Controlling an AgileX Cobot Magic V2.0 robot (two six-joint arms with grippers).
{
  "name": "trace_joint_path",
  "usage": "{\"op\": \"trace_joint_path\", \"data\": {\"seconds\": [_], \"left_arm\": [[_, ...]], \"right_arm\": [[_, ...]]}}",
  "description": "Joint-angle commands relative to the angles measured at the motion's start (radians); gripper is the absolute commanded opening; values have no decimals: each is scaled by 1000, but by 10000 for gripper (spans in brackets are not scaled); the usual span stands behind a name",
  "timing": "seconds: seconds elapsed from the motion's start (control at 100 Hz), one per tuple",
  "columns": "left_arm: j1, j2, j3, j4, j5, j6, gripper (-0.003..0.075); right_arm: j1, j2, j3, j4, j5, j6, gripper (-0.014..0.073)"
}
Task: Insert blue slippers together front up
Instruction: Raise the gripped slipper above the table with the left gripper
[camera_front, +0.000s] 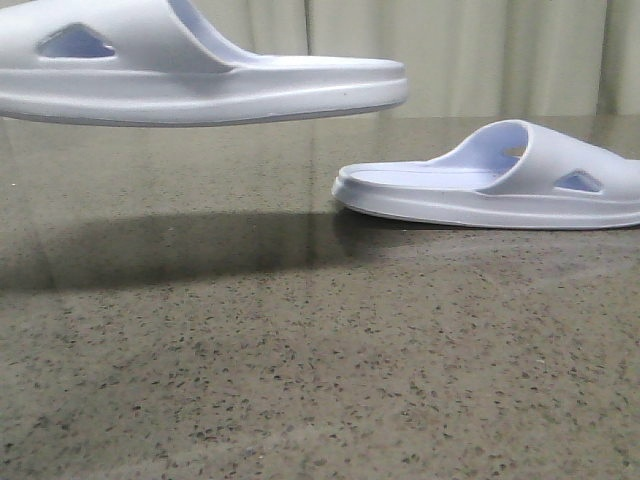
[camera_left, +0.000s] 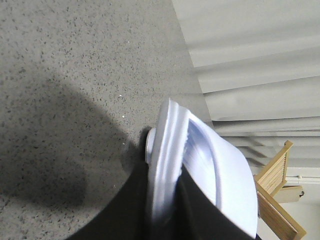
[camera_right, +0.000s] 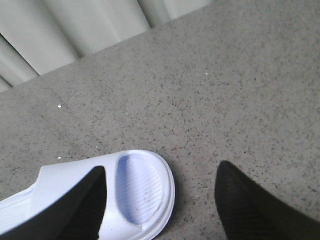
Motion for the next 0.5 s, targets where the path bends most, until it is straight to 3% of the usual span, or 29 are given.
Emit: {"op": "trace_joint_path", "data": {"seconds": [0.0,0.49], "left_arm": [[1,-11,-25,-48,30,2,16],[1,-11,-25,-40,30,2,16]], "right_arm": [[-5,55,-44,28,-97,1,404],[-5,260,-131,68,-110,1,404]]}}
